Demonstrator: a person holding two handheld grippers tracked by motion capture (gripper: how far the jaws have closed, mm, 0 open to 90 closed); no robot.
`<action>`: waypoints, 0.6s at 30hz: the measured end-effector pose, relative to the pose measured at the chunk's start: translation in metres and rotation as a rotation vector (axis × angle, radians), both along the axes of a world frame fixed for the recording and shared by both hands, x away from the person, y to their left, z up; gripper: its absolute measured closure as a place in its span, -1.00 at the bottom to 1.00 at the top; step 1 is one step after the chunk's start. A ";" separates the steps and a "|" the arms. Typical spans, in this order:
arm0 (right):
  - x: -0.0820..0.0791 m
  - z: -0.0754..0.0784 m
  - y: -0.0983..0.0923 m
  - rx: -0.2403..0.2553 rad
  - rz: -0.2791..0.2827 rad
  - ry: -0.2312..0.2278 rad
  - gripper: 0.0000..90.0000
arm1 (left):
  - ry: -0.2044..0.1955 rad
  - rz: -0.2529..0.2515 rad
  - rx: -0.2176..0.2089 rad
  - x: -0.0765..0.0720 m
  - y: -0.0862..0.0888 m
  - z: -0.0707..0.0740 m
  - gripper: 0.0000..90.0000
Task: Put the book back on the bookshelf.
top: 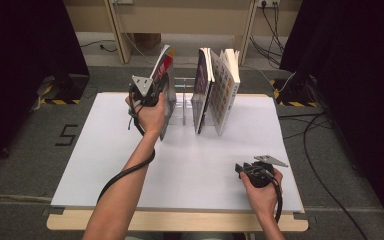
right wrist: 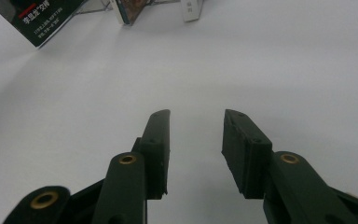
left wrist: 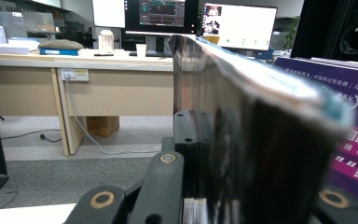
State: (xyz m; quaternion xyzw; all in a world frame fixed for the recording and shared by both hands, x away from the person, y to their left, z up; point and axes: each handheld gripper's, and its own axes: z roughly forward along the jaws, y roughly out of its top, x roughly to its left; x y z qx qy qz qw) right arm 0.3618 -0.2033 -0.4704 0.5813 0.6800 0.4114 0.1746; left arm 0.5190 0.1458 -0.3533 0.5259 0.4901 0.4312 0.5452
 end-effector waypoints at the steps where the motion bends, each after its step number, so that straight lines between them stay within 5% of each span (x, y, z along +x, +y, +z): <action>1: 0.000 0.000 0.001 0.007 -0.003 0.006 0.39 | -0.001 0.002 0.005 -0.001 0.000 0.000 0.91; 18: -0.001 0.001 0.000 -0.004 -0.001 -0.003 0.39 | 0.000 0.018 0.023 -0.004 0.000 0.001 0.81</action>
